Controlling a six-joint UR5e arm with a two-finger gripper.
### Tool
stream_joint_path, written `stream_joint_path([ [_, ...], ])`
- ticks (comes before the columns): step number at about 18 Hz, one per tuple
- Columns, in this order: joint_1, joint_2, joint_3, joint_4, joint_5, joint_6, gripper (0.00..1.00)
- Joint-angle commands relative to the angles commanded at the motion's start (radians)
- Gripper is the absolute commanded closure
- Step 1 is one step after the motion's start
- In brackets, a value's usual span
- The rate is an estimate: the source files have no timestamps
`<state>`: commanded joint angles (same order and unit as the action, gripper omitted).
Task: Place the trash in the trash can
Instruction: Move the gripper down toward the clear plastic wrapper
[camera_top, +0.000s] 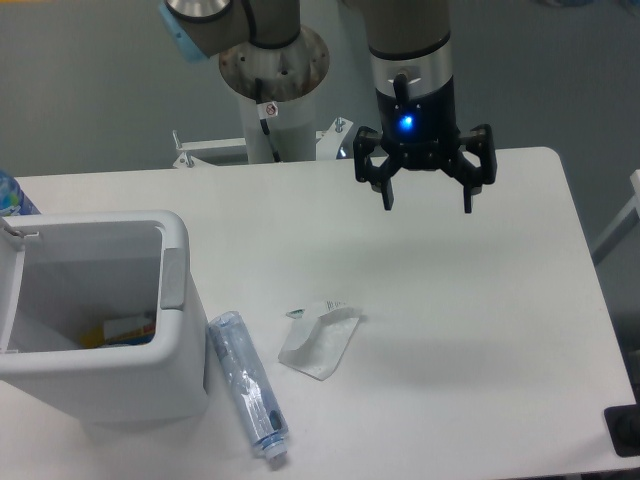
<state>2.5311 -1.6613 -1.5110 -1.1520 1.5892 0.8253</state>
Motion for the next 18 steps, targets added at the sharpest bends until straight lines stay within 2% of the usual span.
stream_joint_path([
  [12, -0.005, -0.015, -0.003, -0.006, -0.009, -0.002, 0.0],
  [18, -0.012, -0.044, -0.04, 0.0, -0.015, 0.0, 0.0],
])
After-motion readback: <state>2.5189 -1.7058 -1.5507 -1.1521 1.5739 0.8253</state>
